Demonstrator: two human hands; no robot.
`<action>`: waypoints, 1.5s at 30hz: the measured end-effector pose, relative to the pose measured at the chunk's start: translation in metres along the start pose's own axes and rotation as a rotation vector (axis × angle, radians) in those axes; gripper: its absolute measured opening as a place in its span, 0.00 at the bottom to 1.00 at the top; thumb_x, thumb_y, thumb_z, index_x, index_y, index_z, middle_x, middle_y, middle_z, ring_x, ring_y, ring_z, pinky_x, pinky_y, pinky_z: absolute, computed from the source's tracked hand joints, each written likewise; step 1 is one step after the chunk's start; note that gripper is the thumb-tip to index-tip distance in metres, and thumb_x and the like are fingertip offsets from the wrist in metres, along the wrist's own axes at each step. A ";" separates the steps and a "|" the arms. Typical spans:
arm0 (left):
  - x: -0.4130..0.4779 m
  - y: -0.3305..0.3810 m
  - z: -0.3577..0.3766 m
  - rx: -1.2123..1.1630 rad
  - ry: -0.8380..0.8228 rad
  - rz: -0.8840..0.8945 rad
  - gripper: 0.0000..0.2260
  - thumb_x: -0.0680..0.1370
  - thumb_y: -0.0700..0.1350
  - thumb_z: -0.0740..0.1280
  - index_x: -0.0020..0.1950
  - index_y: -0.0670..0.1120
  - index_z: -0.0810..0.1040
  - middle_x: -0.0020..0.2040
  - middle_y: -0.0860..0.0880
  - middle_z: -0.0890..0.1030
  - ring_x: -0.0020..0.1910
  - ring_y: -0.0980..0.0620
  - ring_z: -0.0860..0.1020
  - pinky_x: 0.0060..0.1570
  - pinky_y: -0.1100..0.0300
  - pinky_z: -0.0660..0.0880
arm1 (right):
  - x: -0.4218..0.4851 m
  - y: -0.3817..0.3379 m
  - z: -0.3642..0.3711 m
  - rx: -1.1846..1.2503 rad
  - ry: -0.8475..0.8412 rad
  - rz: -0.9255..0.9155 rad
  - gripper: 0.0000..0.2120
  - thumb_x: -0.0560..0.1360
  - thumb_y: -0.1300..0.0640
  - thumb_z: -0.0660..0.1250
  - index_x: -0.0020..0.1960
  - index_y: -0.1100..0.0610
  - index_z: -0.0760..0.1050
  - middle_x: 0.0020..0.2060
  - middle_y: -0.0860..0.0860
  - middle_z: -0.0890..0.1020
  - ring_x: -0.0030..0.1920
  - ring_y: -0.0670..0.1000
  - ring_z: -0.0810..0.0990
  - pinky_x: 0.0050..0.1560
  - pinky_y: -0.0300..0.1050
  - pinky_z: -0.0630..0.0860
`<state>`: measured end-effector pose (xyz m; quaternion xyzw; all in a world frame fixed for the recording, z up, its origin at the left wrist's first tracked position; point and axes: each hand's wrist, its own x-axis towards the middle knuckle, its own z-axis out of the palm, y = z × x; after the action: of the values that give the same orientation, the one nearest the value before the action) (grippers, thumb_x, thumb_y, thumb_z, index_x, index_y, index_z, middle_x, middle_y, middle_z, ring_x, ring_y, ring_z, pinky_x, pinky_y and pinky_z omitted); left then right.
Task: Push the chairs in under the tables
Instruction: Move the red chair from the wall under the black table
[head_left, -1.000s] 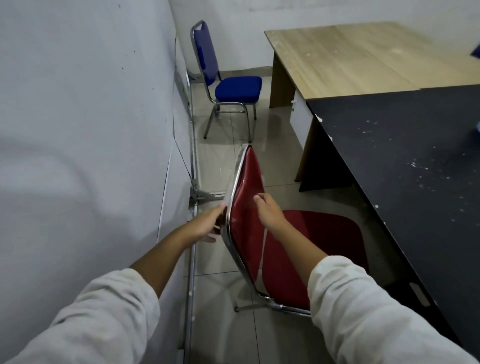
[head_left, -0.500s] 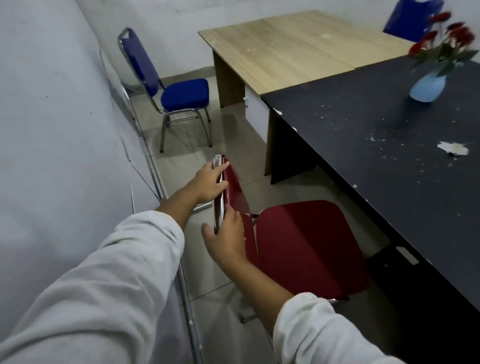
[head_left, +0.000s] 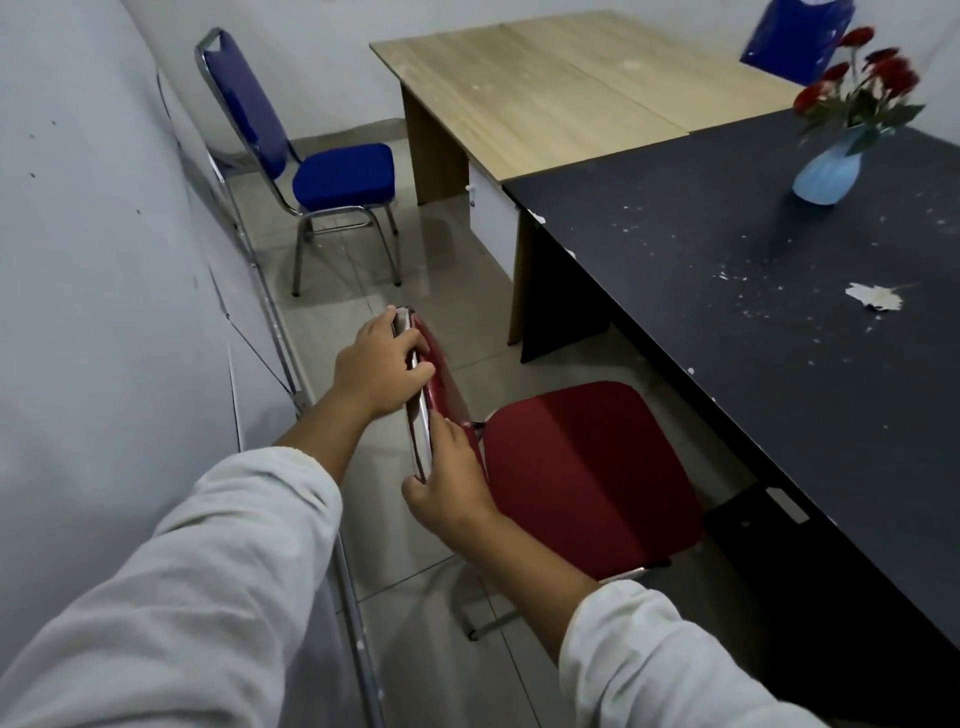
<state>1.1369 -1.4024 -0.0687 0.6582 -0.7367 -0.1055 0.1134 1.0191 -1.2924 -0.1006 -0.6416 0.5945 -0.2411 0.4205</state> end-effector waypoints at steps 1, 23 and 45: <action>-0.002 0.000 0.000 0.004 0.010 -0.018 0.18 0.70 0.57 0.61 0.56 0.54 0.78 0.70 0.46 0.68 0.69 0.43 0.67 0.58 0.46 0.73 | 0.000 0.001 -0.004 0.001 -0.024 -0.011 0.38 0.71 0.61 0.67 0.76 0.54 0.54 0.74 0.56 0.61 0.75 0.55 0.60 0.73 0.51 0.63; 0.000 0.078 0.025 -0.125 0.008 -0.389 0.18 0.75 0.59 0.61 0.60 0.51 0.73 0.73 0.42 0.56 0.72 0.39 0.59 0.65 0.44 0.66 | 0.036 0.064 -0.151 -0.216 -0.346 -0.254 0.35 0.71 0.63 0.66 0.74 0.52 0.59 0.59 0.56 0.78 0.54 0.53 0.79 0.50 0.45 0.78; 0.042 0.076 0.040 -0.722 0.042 -0.564 0.28 0.76 0.59 0.63 0.70 0.45 0.67 0.69 0.42 0.71 0.66 0.42 0.72 0.59 0.54 0.68 | 0.042 0.079 -0.182 -0.254 0.121 0.002 0.27 0.78 0.34 0.48 0.38 0.54 0.73 0.33 0.48 0.76 0.35 0.49 0.75 0.36 0.44 0.70</action>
<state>1.0484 -1.4354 -0.0825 0.7535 -0.4424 -0.3686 0.3174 0.8347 -1.3740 -0.0774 -0.6733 0.6453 -0.2016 0.2994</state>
